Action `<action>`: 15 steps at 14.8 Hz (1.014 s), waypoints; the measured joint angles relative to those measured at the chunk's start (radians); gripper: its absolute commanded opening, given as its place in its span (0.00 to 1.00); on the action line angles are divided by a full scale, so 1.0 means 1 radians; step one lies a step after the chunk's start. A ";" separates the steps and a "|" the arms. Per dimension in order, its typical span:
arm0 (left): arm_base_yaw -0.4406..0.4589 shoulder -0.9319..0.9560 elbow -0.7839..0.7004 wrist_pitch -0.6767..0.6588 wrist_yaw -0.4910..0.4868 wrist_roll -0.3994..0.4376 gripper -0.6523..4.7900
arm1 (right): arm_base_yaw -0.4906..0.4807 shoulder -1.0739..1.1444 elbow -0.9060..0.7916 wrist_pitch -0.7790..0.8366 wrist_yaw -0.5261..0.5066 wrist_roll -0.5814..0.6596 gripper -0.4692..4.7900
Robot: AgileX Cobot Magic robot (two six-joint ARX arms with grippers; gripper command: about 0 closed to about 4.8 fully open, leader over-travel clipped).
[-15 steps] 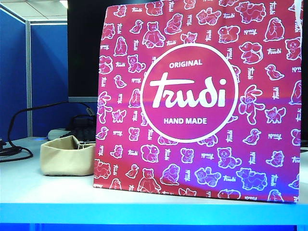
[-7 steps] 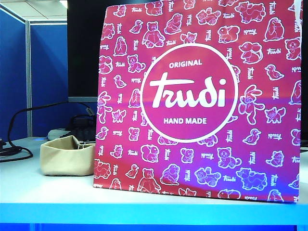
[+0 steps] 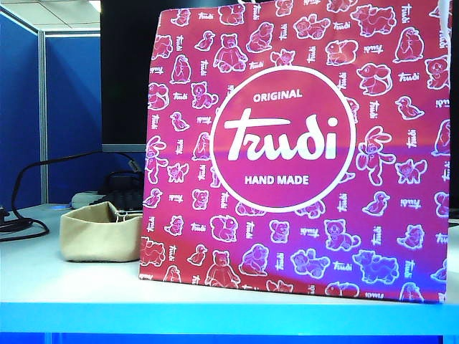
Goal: Open the paper bag and put two oranges into the paper bag.
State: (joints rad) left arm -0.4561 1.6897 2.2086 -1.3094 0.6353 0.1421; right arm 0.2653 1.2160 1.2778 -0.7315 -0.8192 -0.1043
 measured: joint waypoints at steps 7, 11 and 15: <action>-0.001 0.169 0.000 0.027 0.045 0.020 0.11 | 0.000 -0.014 0.088 0.176 -0.042 0.002 0.08; -0.015 0.198 0.000 0.061 0.166 0.023 0.11 | 0.000 -0.014 0.087 0.173 -0.041 0.003 0.08; -0.031 0.201 0.000 0.077 0.270 0.023 0.11 | 0.000 -0.012 0.087 0.173 -0.026 0.003 0.08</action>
State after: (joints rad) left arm -0.4866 1.8912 2.2089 -1.2324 0.9051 0.1650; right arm 0.2653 1.2037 1.3651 -0.5583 -0.8452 -0.1017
